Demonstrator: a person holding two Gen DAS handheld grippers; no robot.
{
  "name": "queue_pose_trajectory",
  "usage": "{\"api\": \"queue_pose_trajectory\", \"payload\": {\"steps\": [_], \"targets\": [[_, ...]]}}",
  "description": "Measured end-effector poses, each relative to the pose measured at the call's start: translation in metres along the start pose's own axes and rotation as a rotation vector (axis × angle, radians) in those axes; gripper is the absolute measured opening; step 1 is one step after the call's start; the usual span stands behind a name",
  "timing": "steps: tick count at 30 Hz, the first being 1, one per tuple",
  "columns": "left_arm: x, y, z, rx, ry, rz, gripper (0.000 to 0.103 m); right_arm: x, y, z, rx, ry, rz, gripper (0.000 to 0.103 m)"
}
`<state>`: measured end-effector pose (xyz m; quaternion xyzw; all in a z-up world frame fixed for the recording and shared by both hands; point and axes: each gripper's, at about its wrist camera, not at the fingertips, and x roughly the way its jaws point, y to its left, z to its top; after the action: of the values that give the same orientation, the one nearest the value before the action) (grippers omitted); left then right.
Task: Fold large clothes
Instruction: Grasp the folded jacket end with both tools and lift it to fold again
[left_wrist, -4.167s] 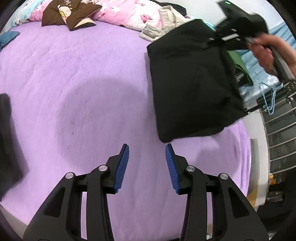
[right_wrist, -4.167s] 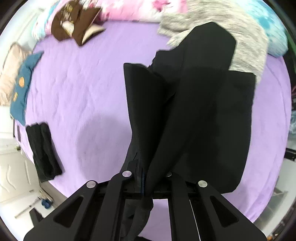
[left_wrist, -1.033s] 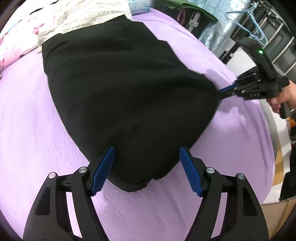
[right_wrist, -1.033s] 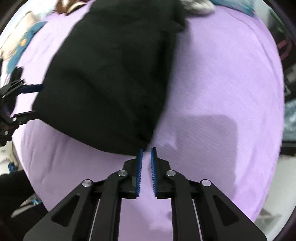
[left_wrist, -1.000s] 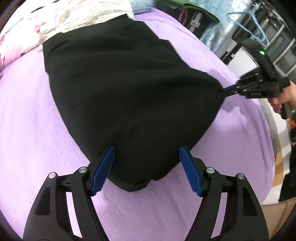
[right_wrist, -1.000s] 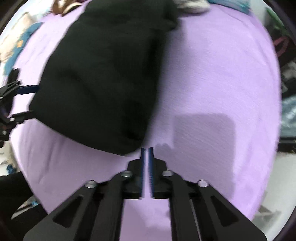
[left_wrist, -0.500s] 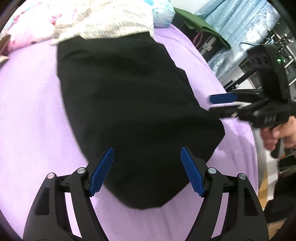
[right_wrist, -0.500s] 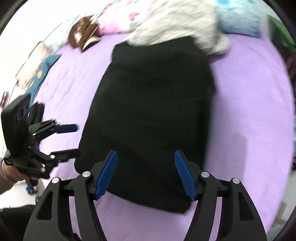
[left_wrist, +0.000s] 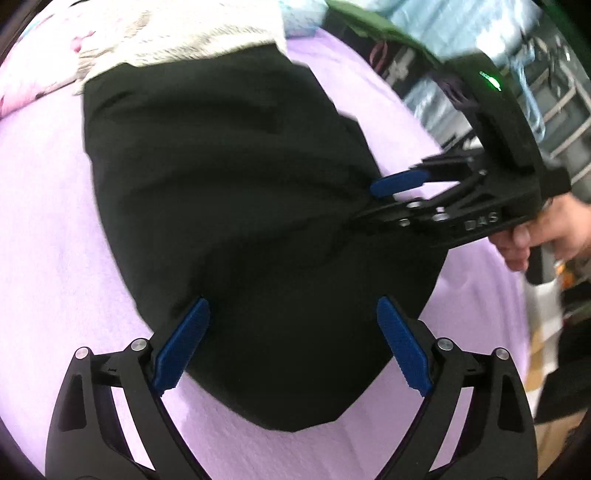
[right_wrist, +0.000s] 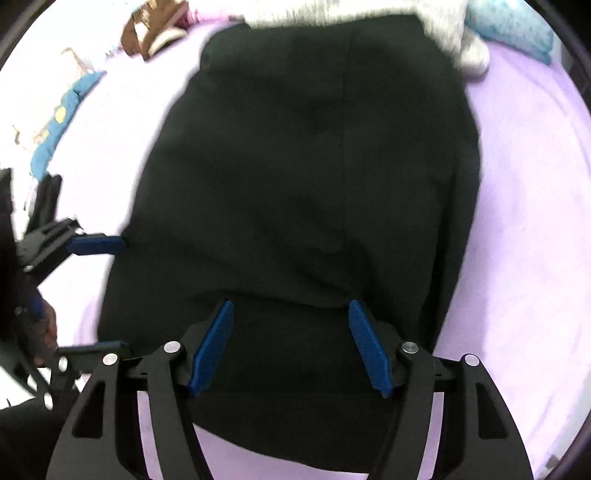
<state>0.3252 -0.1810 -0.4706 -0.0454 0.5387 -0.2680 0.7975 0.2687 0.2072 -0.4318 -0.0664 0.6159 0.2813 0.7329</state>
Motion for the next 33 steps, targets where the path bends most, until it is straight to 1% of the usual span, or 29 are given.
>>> {"api": "queue_pose_trajectory", "payload": {"steps": [1,3,4,5,7,8,9,11,12,13,14,16,17,19,21,23,25,27,29,32,33], "targets": [[-0.009,0.01,0.004,-0.027,-0.02,-0.019,0.089,-0.008,-0.003,0.004,0.02,-0.022,-0.004,0.08],[-0.02,0.029,0.008,-0.08,-0.041,-0.051,0.089,-0.018,-0.012,0.01,0.064,-0.044,0.006,0.08],[-0.025,0.046,0.013,-0.126,-0.059,-0.068,0.089,-0.023,-0.015,0.016,0.079,-0.053,0.004,0.08],[-0.027,0.055,0.014,-0.155,-0.067,-0.072,0.089,-0.027,-0.016,0.022,0.084,-0.067,0.004,0.08],[-0.028,0.078,0.019,-0.222,-0.061,-0.064,0.089,-0.035,-0.011,0.039,0.075,-0.092,0.012,0.08],[-0.027,0.092,0.021,-0.258,-0.061,-0.071,0.089,-0.037,-0.005,0.054,0.056,-0.104,0.018,0.08],[-0.027,0.096,0.021,-0.276,-0.061,-0.085,0.089,-0.038,0.004,0.061,0.033,-0.106,0.015,0.082],[-0.024,0.109,0.019,-0.31,-0.072,-0.119,0.089,-0.035,0.014,0.086,-0.028,-0.11,-0.015,0.086],[-0.022,0.118,0.019,-0.334,-0.072,-0.138,0.089,-0.033,0.017,0.099,-0.074,-0.109,-0.052,0.089],[-0.016,0.129,0.016,-0.38,-0.066,-0.188,0.089,-0.031,0.015,0.108,-0.099,-0.104,-0.088,0.094],[-0.011,0.139,0.014,-0.422,-0.062,-0.219,0.089,-0.029,0.007,0.111,-0.092,-0.105,-0.099,0.095],[-0.008,0.156,0.012,-0.474,-0.075,-0.26,0.089,-0.018,-0.018,0.12,-0.023,-0.085,-0.075,0.095],[-0.003,0.164,0.012,-0.498,-0.078,-0.303,0.089,-0.014,-0.035,0.119,0.026,-0.078,-0.069,0.095],[0.006,0.178,0.017,-0.531,-0.065,-0.353,0.089,-0.011,-0.06,0.108,0.089,-0.087,-0.062,0.095],[0.018,0.187,0.02,-0.551,-0.03,-0.406,0.089,-0.004,-0.087,0.096,0.177,-0.085,-0.01,0.095],[0.026,0.191,0.022,-0.562,-0.014,-0.438,0.089,0.0,-0.112,0.076,0.27,-0.077,0.076,0.095],[0.032,0.194,0.021,-0.581,-0.003,-0.477,0.089,0.006,-0.119,0.065,0.294,-0.077,0.123,0.095],[0.042,0.195,0.02,-0.599,0.017,-0.496,0.089,0.014,-0.124,0.055,0.303,-0.063,0.167,0.095],[0.051,0.192,0.021,-0.598,0.034,-0.506,0.089,0.025,-0.127,0.044,0.297,-0.034,0.174,0.095],[0.058,0.189,0.019,-0.605,0.043,-0.545,0.089,0.033,-0.129,0.037,0.295,-0.03,0.225,0.095],[0.061,0.189,0.019,-0.609,0.045,-0.549,0.089,0.035,-0.13,0.036,0.298,-0.024,0.227,0.095]]}}
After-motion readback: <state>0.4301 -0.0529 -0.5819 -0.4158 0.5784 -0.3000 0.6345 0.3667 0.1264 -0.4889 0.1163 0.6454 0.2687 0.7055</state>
